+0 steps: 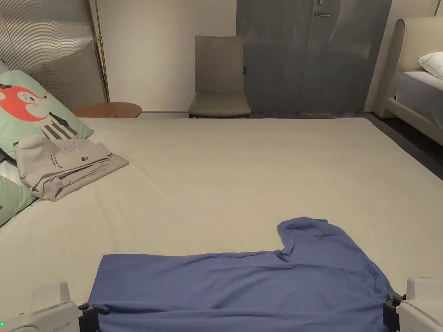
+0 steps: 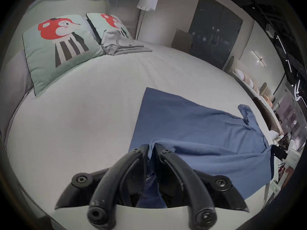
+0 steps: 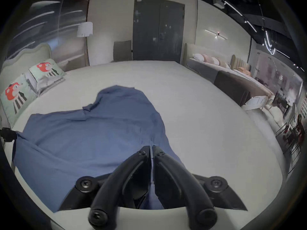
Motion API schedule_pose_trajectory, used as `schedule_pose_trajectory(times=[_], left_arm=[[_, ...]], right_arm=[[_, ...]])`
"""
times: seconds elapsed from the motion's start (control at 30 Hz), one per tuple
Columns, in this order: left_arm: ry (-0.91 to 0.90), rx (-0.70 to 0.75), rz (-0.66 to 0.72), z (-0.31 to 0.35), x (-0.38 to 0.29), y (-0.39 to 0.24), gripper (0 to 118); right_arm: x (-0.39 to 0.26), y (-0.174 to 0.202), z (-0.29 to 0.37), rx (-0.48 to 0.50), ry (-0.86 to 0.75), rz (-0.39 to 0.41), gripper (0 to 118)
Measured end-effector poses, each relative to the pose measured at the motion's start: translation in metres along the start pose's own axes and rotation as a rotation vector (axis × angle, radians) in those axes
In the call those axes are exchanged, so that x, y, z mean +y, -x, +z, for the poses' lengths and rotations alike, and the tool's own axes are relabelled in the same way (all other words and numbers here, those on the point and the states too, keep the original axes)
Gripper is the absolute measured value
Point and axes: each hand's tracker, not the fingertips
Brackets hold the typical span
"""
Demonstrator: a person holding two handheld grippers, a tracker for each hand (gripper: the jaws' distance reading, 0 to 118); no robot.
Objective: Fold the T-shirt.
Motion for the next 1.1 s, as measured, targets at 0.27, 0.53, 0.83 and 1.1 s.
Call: schedule_pose_trajectory(times=[0.27,0.53,0.83,1.1], left_arm=[[-0.187,0.024,-0.081,0.038,0.001,-0.004,105],[-0.409,-0.025,-0.141,0.124,-0.008,-0.022,77],[-0.329,-0.041,-0.152,0.15,-0.044,-0.015,0],[-0.036,-0.016,-0.105,0.104,-0.055,0.009,111]], right_arm=[[-0.003,-0.004,0.025,-0.037,-0.076,-0.009,105],[0.008,0.002,0.115,0.0,-0.34,-0.005,96],[-0.01,0.012,0.159,0.057,-0.381,0.024,1],[-0.031,0.011,0.157,0.064,-0.332,0.015,1]])
